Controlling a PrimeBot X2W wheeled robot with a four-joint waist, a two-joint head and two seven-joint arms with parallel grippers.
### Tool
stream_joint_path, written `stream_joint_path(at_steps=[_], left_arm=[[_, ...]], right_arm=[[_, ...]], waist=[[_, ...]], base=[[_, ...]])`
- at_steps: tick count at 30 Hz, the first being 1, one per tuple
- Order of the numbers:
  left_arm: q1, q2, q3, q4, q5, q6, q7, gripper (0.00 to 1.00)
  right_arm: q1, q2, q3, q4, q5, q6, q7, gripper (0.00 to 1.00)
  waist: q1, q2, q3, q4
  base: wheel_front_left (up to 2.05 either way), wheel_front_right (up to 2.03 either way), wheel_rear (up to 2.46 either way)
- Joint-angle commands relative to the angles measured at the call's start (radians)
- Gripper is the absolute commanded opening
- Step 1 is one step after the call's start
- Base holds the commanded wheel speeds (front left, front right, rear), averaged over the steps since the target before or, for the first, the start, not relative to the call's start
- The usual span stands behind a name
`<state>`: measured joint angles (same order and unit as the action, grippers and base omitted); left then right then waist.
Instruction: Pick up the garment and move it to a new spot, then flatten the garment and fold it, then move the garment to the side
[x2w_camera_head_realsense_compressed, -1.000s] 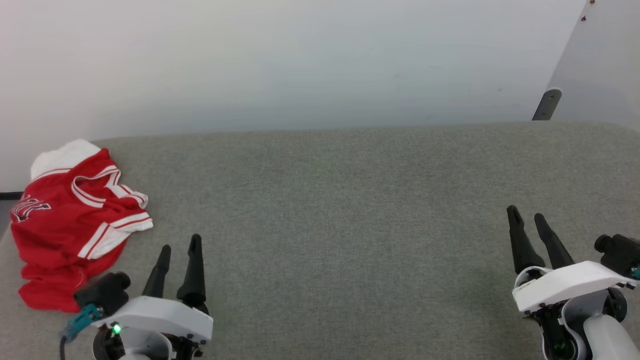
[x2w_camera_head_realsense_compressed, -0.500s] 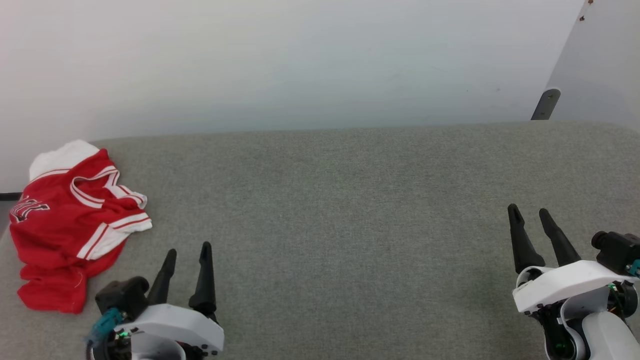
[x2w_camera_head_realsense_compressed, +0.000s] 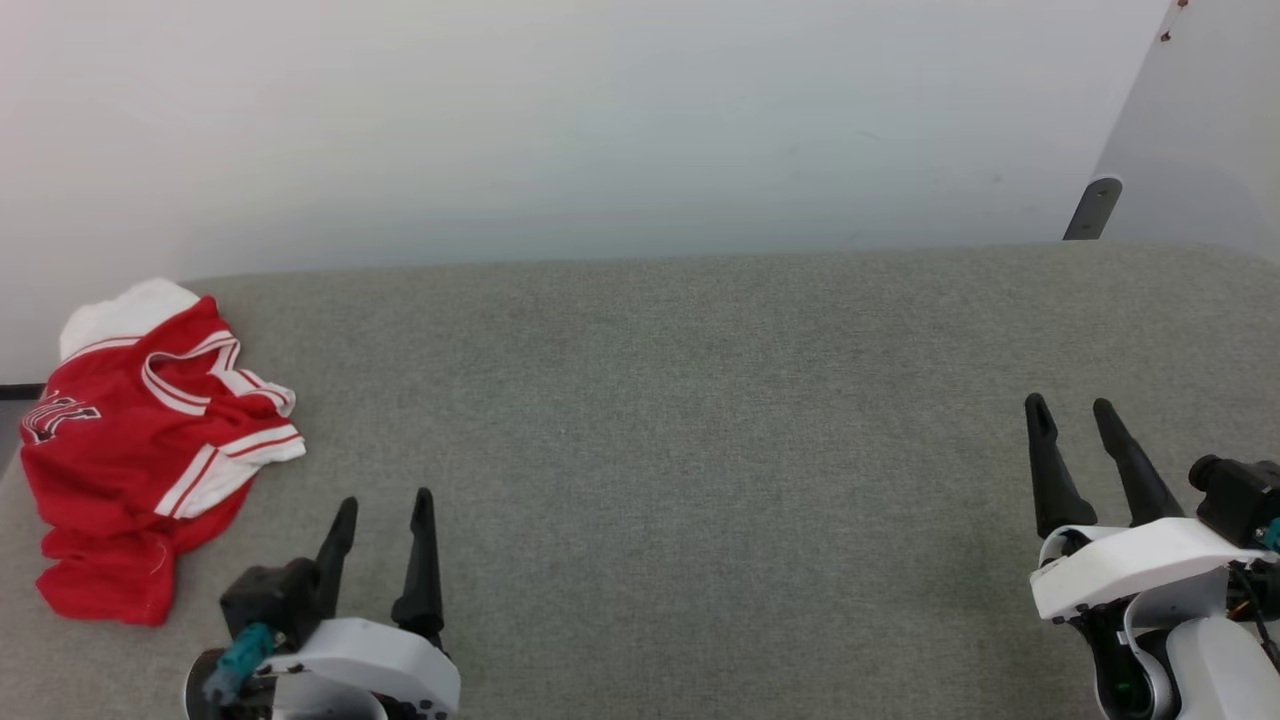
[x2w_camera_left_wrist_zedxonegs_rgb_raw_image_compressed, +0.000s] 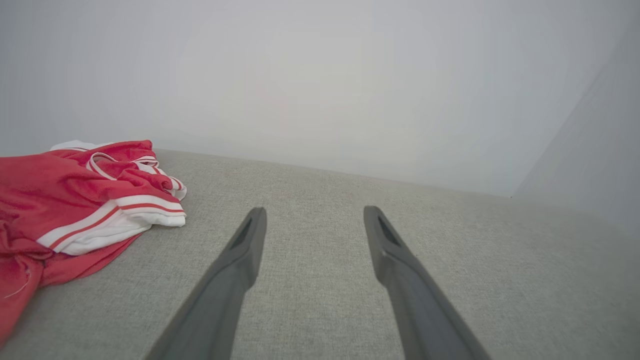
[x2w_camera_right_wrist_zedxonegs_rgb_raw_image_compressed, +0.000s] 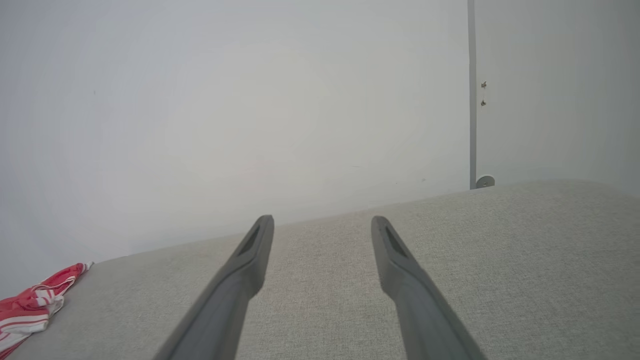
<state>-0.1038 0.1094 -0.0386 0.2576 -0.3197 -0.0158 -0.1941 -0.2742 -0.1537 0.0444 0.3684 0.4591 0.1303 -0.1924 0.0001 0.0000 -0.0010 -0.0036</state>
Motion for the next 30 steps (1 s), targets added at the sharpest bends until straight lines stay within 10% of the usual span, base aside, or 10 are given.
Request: stream_joint_path(at_steps=[1, 30], left_arm=[[-0.002, -0.001, -0.003, -0.006, 0.027, 0.006, -0.008, 1.0], [-0.015, -0.023, 0.046, 0.037, 0.225, -0.037, -0.063, 1.0]], right_arm=[[0.001, -0.007, -0.005, -0.008, -0.024, 0.0, -0.01, 1.0], [0.001, -0.018, -0.019, -0.022, -0.196, 0.001, -0.064, 1.0]], waist=[[0.0, 0.0, 0.0, 0.002], [-0.0001, 0.0, 0.014, 0.014]], base=[[0.0, 0.0, 0.0], [0.0, 0.0, 0.0]])
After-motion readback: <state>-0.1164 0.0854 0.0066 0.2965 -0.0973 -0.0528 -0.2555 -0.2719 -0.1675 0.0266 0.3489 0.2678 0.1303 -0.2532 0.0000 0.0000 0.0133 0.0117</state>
